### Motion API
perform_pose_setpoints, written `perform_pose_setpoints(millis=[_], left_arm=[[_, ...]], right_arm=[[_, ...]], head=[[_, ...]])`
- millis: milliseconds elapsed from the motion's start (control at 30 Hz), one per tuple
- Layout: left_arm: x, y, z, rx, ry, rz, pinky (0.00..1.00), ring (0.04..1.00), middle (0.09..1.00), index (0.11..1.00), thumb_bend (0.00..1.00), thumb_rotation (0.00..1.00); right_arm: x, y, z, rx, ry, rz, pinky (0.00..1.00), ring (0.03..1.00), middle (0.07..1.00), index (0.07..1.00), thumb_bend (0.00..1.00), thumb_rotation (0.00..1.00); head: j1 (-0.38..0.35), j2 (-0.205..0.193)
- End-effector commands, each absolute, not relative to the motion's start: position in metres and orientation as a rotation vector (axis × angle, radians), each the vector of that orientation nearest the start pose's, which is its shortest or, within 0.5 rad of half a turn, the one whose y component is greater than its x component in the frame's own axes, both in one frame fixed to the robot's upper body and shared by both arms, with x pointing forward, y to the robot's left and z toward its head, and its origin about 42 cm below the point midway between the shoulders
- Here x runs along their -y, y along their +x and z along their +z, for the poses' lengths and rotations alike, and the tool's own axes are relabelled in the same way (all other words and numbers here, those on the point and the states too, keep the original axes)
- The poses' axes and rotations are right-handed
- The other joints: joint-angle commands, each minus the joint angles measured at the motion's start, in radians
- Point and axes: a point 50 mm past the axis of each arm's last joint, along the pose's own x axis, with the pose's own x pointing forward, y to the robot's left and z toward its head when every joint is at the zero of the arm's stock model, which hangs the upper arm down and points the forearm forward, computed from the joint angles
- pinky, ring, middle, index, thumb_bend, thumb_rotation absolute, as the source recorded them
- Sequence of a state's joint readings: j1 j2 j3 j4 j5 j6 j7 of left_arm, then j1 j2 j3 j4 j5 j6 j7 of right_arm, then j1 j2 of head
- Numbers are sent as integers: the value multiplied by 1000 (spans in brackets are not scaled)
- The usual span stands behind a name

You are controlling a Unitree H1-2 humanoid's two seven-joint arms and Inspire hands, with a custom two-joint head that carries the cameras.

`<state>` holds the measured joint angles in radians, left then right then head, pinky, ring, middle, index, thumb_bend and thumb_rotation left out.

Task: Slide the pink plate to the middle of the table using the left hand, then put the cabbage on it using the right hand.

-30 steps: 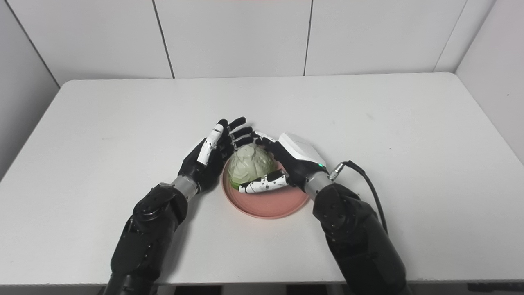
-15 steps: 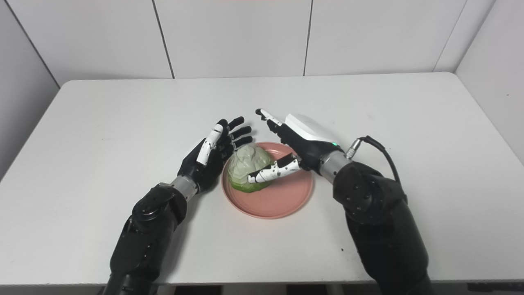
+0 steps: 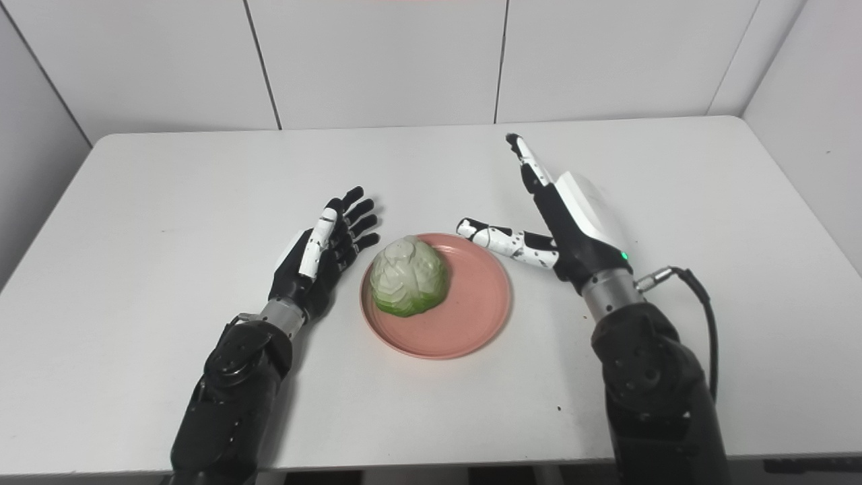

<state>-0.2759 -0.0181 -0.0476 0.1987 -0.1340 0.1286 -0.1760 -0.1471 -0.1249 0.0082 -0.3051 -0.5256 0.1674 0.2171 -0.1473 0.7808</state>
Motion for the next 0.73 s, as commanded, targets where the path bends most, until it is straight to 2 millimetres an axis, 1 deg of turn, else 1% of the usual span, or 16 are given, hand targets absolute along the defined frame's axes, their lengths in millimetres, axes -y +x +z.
perform_pose_setpoints(millis=[0, 33, 67, 133, 200, 267, 300, 367, 500, 567, 633, 700], left_arm=[[-166, 362, 116, -38, -89, -283, 1000, 999, 1000, 1000, 441, 1000], [-168, 359, 116, -10, -71, -271, 1000, 1000, 1000, 1000, 436, 1000], [-170, 357, 116, 9, -60, -263, 1000, 1000, 1000, 1000, 411, 1000], [-174, 351, 115, 35, -24, -245, 1000, 1000, 1000, 1000, 398, 1000], [-179, 345, 114, 41, 20, -231, 1000, 1000, 1000, 1000, 428, 1000], [-184, 337, 114, 45, 46, -222, 1000, 1000, 1000, 1000, 457, 1000], [-186, 334, 113, 47, 56, -220, 1000, 1000, 1000, 1000, 470, 1000], [-190, 327, 112, 52, 80, -216, 1000, 1000, 1000, 1000, 487, 1000], [-198, 312, 110, 54, 95, -215, 1000, 1000, 1000, 1000, 475, 1000], [-200, 305, 111, 50, 90, -203, 1000, 1000, 1000, 1000, 455, 1000], [-202, 301, 112, 48, 80, -194, 1000, 1000, 1000, 1000, 450, 1000], [-203, 300, 111, 45, 69, -190, 1000, 1000, 1000, 1000, 452, 1000]], right_arm=[[223, 315, 218, 371, -566, 29, 930, 985, 1000, 1000, 766, 1000], [223, 312, 208, 369, -507, 8, 938, 988, 1000, 1000, 760, 1000], [222, 310, 202, 369, -470, -5, 964, 995, 1000, 1000, 759, 1000], [221, 306, 187, 357, -406, -26, 982, 999, 1000, 1000, 756, 1000], [218, 303, 174, 332, -361, -24, 996, 1000, 1000, 1000, 701, 1000], [215, 302, 167, 300, -334, -15, 999, 1000, 1000, 1000, 607, 1000], [214, 302, 164, 289, -329, -10, 1000, 1000, 1000, 1000, 547, 1000], [212, 302, 160, 268, -323, 1, 1000, 1000, 1000, 1000, 470, 1000], [209, 300, 155, 227, -313, 19, 1000, 1000, 1000, 1000, 404, 1000], [208, 299, 155, 225, -305, 22, 996, 1000, 1000, 1000, 352, 1000], [207, 298, 155, 226, -290, 26, 995, 1000, 1000, 1000, 340, 1000], [205, 297, 154, 229, -281, 29, 973, 1000, 1000, 1000, 322, 1000]], head=[[-1, 0], [-4, -1], [-4, 0], [-6, -1], [-10, -2], [-11, -3], [-8, -5], [-3, -6], [2, -9], [6, -8], [10, -8], [17, -8]])
